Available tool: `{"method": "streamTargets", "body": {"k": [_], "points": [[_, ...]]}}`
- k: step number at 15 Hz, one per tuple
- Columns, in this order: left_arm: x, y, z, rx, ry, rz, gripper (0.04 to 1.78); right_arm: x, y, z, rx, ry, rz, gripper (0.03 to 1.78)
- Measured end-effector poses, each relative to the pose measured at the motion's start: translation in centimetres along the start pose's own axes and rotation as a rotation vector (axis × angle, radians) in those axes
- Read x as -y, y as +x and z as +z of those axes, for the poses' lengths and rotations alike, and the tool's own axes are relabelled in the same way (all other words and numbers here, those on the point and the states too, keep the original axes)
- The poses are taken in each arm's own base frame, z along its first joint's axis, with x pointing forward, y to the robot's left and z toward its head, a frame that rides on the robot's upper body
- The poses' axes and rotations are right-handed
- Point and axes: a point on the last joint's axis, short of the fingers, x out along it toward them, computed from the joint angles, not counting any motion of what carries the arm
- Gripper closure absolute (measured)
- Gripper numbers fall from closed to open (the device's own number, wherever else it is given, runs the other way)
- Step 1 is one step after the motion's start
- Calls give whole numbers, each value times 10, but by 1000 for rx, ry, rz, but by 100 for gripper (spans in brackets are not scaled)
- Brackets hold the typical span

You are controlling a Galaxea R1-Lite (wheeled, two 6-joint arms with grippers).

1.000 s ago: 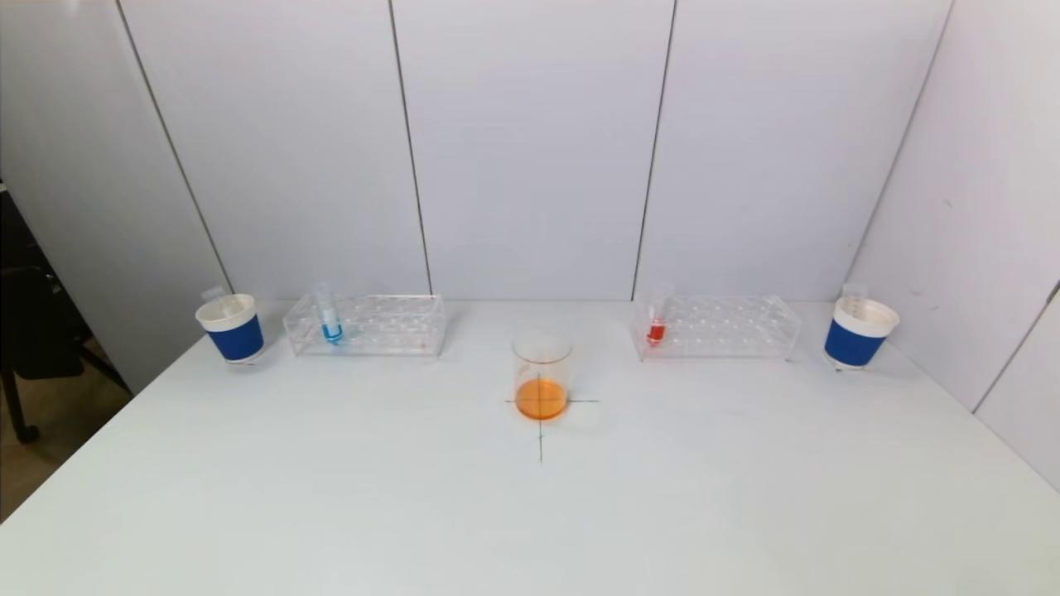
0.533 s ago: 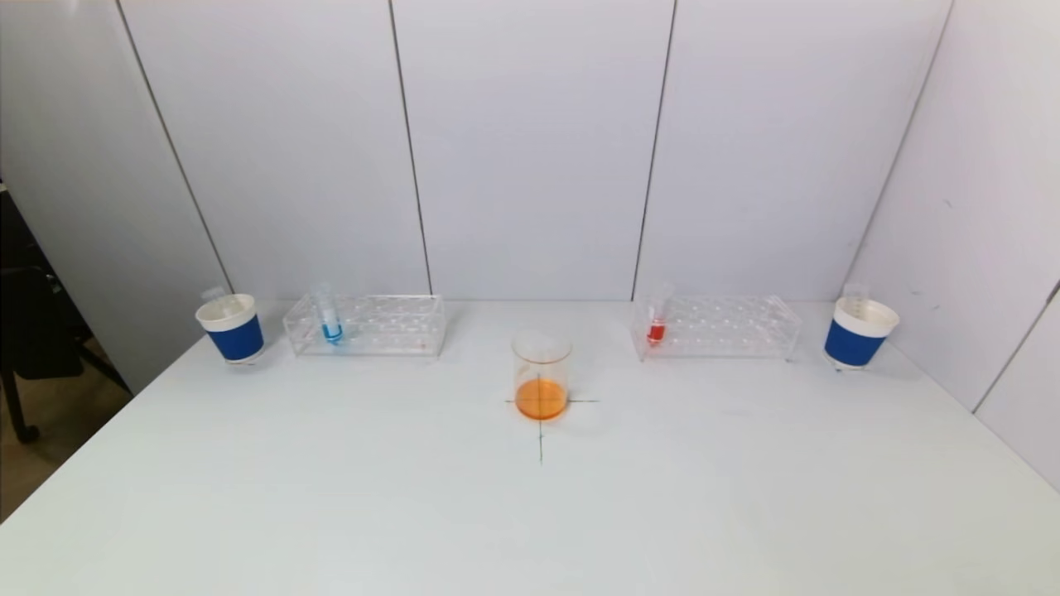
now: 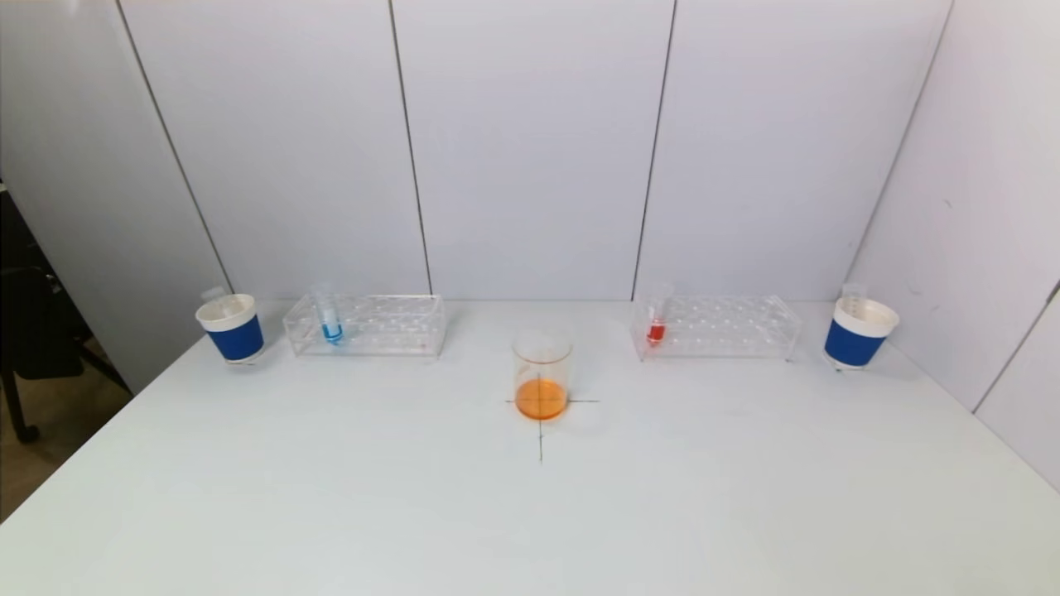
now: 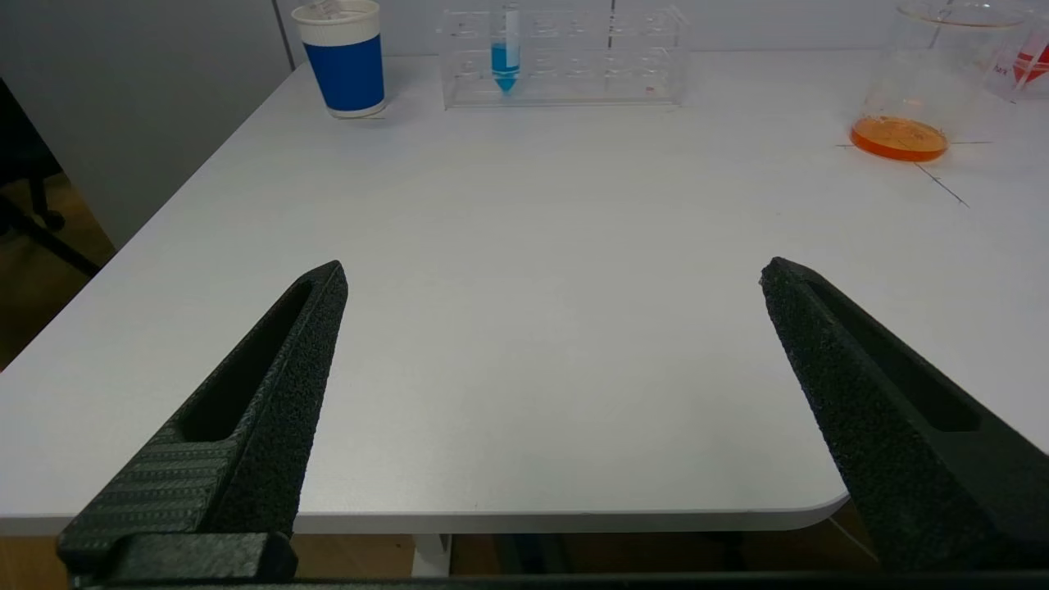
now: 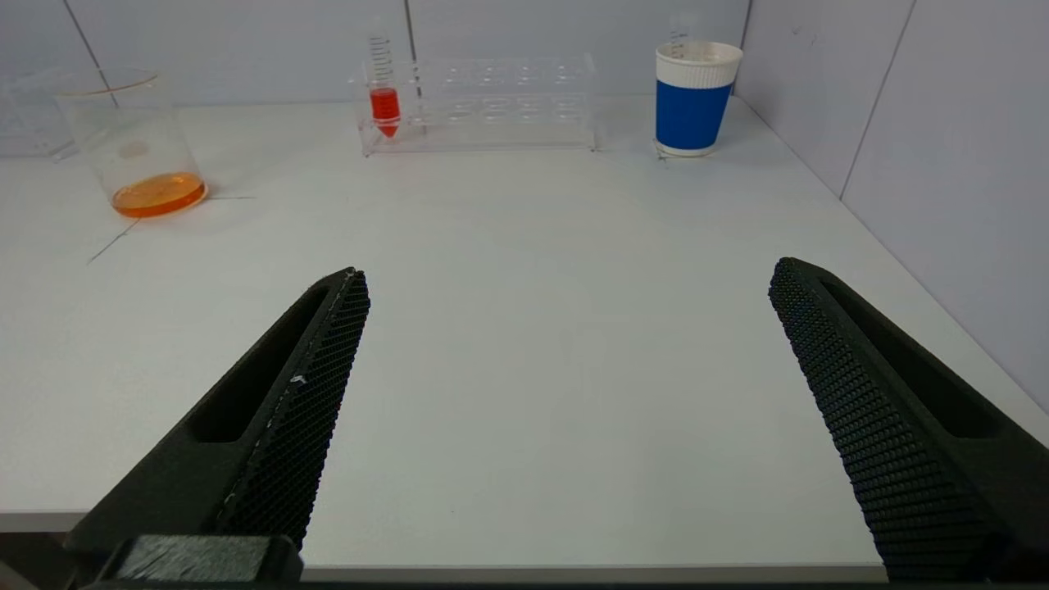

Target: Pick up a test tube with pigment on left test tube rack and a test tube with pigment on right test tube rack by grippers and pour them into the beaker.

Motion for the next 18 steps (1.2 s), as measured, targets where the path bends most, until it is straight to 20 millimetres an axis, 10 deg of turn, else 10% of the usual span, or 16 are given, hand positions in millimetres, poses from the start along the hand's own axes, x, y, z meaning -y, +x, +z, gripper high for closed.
{"method": "streamTargets", "body": {"k": [18], "points": [[0,0,0,0,0,0,6,0,0,0,0,1,-1,4]]}}
